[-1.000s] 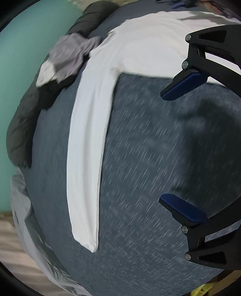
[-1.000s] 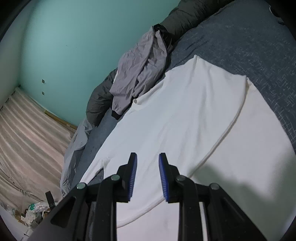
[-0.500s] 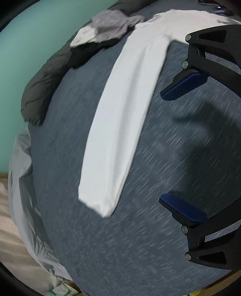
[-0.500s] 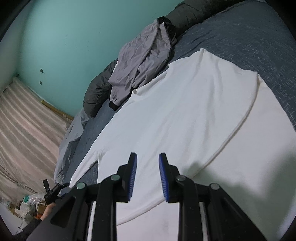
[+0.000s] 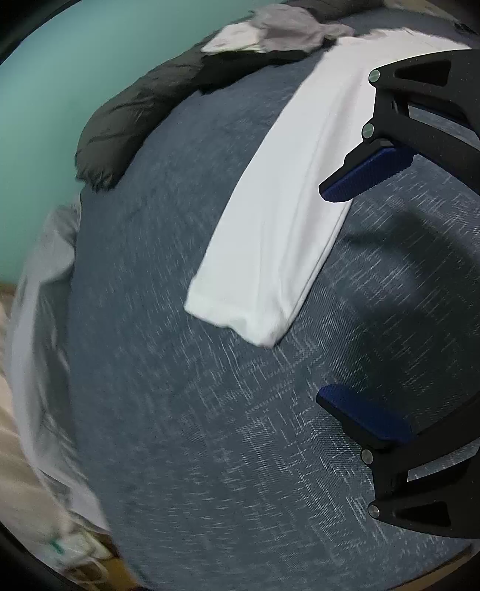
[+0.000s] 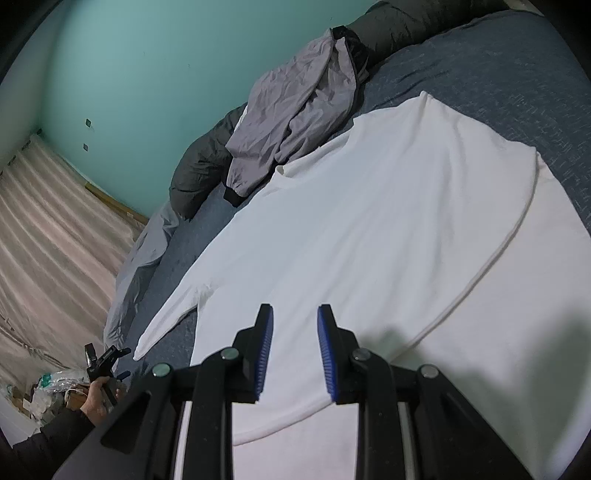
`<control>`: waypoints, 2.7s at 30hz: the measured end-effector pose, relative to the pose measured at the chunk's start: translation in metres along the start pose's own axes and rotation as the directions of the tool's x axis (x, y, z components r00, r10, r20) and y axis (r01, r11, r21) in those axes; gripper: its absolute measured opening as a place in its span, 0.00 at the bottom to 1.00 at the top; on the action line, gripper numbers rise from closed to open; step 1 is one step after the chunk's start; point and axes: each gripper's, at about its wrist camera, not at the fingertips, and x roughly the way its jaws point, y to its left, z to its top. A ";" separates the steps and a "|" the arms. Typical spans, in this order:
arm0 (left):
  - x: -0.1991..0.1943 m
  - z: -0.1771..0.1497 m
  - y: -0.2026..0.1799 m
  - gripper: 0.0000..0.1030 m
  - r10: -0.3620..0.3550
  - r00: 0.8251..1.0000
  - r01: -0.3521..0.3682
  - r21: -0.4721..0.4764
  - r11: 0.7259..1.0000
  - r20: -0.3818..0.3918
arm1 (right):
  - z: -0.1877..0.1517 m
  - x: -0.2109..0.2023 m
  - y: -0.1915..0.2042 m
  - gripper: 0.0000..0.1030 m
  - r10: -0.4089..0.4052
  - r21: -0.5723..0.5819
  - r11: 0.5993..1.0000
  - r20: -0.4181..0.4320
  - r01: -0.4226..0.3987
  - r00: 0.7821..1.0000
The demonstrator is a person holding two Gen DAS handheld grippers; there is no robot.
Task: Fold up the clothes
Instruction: 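Open the right gripper while moving the left gripper to the white sleeve end, then grasp the white sleeve cuff with the left gripper and lift it, then carry the sleeve across the shirt body with the left gripper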
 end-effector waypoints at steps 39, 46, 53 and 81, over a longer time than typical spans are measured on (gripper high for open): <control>-0.037 0.058 -0.098 0.07 -0.214 0.975 0.200 0.177 0.964 0.061 | 0.001 -0.002 -0.009 0.24 0.008 0.025 1.000 0.015 -0.008 1.000; -0.095 0.051 -0.179 0.07 -0.319 0.946 0.289 0.299 0.910 0.059 | 0.009 -0.013 -0.025 0.24 -0.003 0.068 0.998 0.021 0.002 1.000; -0.146 0.020 -0.274 0.06 -0.403 0.915 0.360 0.425 0.831 0.013 | 0.018 -0.027 -0.042 0.41 -0.035 0.095 0.995 -0.005 0.035 0.999; -0.237 -0.173 -0.505 0.06 -0.554 0.780 0.584 0.659 0.474 -0.292 | 0.028 -0.092 -0.098 0.66 -0.189 0.100 0.977 -0.023 0.191 0.982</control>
